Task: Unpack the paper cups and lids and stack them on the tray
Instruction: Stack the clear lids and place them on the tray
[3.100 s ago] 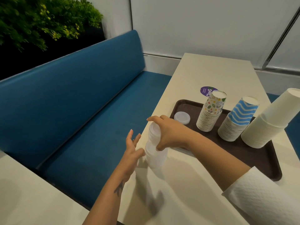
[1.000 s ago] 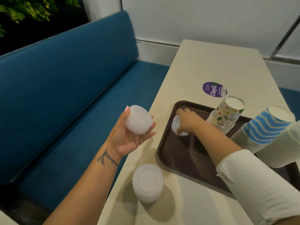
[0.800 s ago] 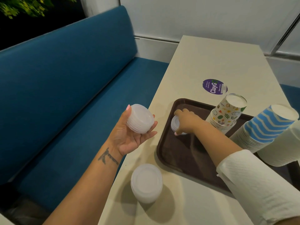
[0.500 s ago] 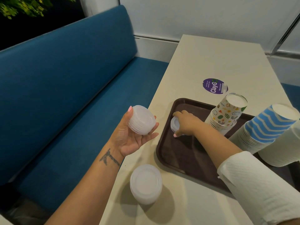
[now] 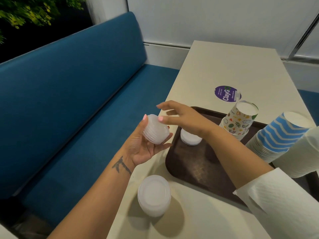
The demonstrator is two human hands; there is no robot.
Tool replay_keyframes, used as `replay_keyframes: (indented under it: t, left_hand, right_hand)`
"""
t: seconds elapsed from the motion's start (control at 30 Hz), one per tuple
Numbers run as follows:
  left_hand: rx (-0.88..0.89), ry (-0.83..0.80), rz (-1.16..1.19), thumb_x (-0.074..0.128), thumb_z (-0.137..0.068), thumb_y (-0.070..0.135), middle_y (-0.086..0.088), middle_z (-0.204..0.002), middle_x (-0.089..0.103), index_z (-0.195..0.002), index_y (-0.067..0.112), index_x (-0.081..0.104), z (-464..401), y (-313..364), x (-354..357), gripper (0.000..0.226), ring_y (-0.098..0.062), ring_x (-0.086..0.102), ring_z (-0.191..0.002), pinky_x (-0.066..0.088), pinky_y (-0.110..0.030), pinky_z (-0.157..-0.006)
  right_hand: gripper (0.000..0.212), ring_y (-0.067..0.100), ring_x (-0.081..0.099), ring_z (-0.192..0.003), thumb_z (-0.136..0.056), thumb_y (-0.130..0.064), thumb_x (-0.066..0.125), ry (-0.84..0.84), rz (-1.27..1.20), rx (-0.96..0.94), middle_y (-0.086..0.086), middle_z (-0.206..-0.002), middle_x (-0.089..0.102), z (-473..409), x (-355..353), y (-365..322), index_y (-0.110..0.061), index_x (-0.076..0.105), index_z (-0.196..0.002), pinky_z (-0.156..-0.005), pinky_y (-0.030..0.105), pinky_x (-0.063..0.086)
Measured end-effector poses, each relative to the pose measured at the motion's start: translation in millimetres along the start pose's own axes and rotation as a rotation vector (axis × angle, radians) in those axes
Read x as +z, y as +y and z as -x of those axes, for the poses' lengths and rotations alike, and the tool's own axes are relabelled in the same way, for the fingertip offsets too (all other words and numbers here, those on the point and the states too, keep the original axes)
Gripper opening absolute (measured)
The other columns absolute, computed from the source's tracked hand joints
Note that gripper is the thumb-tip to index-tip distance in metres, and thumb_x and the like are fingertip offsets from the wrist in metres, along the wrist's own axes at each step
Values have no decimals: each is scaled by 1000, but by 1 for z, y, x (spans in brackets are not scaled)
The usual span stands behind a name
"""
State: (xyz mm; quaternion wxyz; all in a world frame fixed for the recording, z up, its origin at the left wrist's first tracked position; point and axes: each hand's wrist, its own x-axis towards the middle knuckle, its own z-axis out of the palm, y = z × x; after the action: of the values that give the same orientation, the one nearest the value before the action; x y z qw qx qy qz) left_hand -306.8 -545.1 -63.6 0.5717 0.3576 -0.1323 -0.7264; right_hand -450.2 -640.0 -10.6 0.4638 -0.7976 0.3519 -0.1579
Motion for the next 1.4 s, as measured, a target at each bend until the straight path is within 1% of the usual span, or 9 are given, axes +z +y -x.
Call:
replay_keyframes:
  t: [0.1, 0.2, 0.37, 0.53, 0.73, 0.87, 0.97, 1.13, 1.4]
  left_hand:
    - [18, -23, -46, 89, -46, 52, -13, -107, 69, -103, 15, 74, -2, -2, 6, 70, -33, 65, -101, 55, -50, -83]
    - [26, 0, -63, 75, -60, 56, -11, -97, 71, -109, 15, 68, -1, -5, 13, 64, -28, 69, -89, 55, -48, -80]
    - [-3, -63, -96, 90, -35, 56, -13, -103, 70, -97, 14, 77, 2, -7, 12, 76, -31, 70, -91, 58, -50, -78]
    - [-15, -100, -87, 88, -40, 58, -13, -106, 70, -99, 16, 77, 3, -8, 12, 73, -34, 67, -99, 54, -53, -84]
    - [-27, -77, -106, 89, -39, 57, -13, -106, 70, -99, 17, 77, 4, -6, 14, 73, -33, 67, -100, 57, -51, -82]
    - [-45, 27, -81, 89, -36, 58, -15, -112, 68, -122, 12, 62, 7, -2, 9, 101, -34, 68, -98, 59, -51, -76]
    - [-54, 78, -23, 92, -27, 55, -17, -118, 67, -129, 13, 47, 7, 1, -2, 119, -36, 68, -99, 55, -55, -80]
    - [-50, 73, 14, 93, -25, 54, -17, -121, 66, -131, 11, 46, 6, 7, -10, 124, -36, 68, -100, 58, -54, -75]
    - [-51, 48, 37, 93, -27, 52, -17, -117, 67, -131, 12, 45, 2, 7, -6, 121, -36, 68, -99, 53, -55, -79]
  right_hand:
    - [72, 6, 42, -119, -74, -44, 76, -175, -10, -28, -18, -136, 41, 9, 5, -18, -37, 40, -137, -92, 23, 41]
    - [82, 4, 41, -117, -72, -27, 82, -181, 86, -65, -18, -133, 40, 13, 5, -19, -31, 37, -140, -92, 20, 42]
    - [82, 15, 50, -113, -69, -24, 84, -168, 146, -18, -7, -127, 45, 17, 2, -17, -33, 39, -137, -90, 27, 50]
    - [78, 15, 50, -109, -73, -22, 82, -160, 102, -11, -9, -122, 44, 20, -2, -18, -31, 38, -137, -81, 20, 51]
    - [73, 16, 54, -106, -74, -24, 81, -127, 94, -2, -6, -124, 47, 19, -3, -19, -30, 42, -135, -77, 17, 51]
    - [70, 18, 55, -102, -73, -26, 81, 16, 76, 30, -4, -124, 48, 16, -19, -18, -29, 45, -133, -80, 24, 51]
    - [75, 19, 51, -108, -72, -27, 80, 105, 325, 98, -2, -128, 47, 8, -30, -4, -27, 41, -136, -79, 25, 43]
    - [81, 28, 53, -111, -68, -29, 78, -12, 709, 317, 7, -129, 48, -7, -24, 39, -22, 38, -138, -87, 36, 50]
    - [83, 33, 48, -119, -71, -27, 78, -99, 805, 403, 11, -135, 42, -14, -13, 68, -20, 35, -141, -89, 36, 47]
